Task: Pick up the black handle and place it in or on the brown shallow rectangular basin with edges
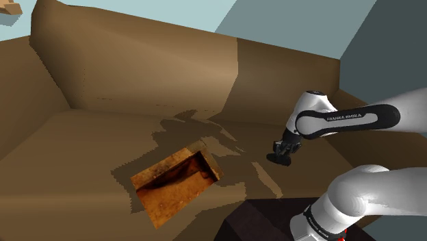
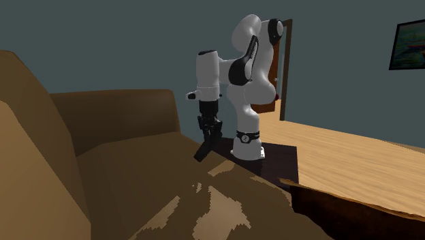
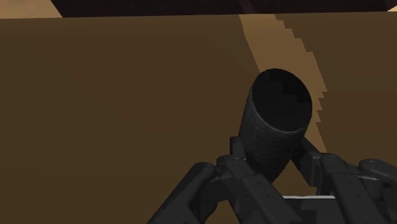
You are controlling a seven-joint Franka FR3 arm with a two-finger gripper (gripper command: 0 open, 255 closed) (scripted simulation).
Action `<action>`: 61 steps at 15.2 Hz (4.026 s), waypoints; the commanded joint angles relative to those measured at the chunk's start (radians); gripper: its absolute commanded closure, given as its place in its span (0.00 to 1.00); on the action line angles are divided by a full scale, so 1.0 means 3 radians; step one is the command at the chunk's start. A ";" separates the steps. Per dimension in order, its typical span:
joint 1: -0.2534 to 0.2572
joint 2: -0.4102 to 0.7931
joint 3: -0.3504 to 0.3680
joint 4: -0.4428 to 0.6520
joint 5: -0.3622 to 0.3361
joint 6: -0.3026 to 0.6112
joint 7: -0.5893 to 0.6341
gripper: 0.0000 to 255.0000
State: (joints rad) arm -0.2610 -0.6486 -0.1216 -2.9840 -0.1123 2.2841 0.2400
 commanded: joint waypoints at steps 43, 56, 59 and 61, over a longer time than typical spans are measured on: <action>0.0874 0.0876 0.1618 0.1767 0.0968 -0.0825 0.1777 1.00; 0.1066 0.2365 0.2249 0.3229 0.0391 -0.0854 0.2965 1.00; 0.1154 0.2629 0.2281 0.3470 0.0238 -0.0869 0.3146 1.00; 0.1161 0.2665 0.2276 0.3418 0.0216 -0.0786 0.3160 1.00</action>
State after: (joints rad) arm 0.0865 0.1443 0.5620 -1.9526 -0.0434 2.0387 1.1845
